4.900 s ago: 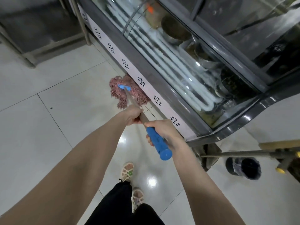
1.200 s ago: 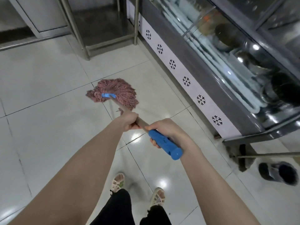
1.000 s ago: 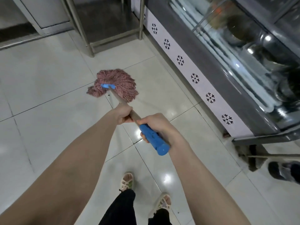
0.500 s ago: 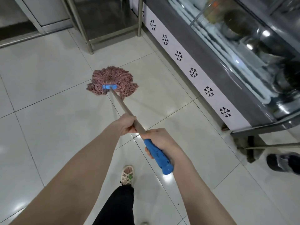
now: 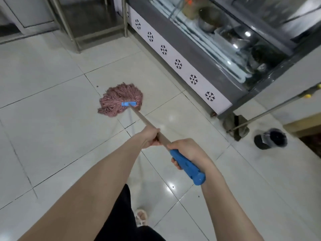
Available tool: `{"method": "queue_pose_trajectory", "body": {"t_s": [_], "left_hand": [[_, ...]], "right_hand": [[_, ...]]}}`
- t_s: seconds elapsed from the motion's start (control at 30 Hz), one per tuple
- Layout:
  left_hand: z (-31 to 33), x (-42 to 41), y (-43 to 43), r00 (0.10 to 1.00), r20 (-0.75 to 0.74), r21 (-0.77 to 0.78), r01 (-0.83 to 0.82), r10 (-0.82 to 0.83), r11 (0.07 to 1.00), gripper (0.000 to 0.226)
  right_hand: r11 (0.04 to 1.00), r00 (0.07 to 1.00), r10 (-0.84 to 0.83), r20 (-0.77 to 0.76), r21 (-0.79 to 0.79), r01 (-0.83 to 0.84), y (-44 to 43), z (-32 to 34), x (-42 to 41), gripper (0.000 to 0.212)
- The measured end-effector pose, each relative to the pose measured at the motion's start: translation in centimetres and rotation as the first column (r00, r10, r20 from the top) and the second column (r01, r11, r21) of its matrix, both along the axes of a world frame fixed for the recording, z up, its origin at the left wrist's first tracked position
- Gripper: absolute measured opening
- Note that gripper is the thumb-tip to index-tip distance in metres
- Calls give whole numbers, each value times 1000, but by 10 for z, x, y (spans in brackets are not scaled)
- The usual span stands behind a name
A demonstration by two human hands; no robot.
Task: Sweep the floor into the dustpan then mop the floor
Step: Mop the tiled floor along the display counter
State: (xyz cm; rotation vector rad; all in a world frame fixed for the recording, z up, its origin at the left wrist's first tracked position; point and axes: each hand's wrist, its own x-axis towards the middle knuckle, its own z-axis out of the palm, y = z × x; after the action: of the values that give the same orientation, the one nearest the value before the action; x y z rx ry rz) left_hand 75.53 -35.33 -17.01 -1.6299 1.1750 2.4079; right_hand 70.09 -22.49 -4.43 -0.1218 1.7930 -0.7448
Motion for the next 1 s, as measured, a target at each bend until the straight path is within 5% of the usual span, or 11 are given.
{"method": "queue_pose_trajectory", "body": {"t_s": [0.23,0.4,0.8,1.0], "left_hand": [[11,2,91,991,10,-6,133,-133,991,14],[3,36,112,996,14,-25,84,-84,996,12],[-1,223,131,994,63,-34,86,-84,996,12],[-6,330,137,993,102,-57,64,-58,996,11]], "right_hand": [[992,992,-128,-5,-3,128,94,5,19,11],[987,987,-159,23,-17,159,116,-5,49,17],[998,988,-70,141,17,68,138,-12,214,40],[1000,982,-19,187,-12,22,145,-20,315,22]]}}
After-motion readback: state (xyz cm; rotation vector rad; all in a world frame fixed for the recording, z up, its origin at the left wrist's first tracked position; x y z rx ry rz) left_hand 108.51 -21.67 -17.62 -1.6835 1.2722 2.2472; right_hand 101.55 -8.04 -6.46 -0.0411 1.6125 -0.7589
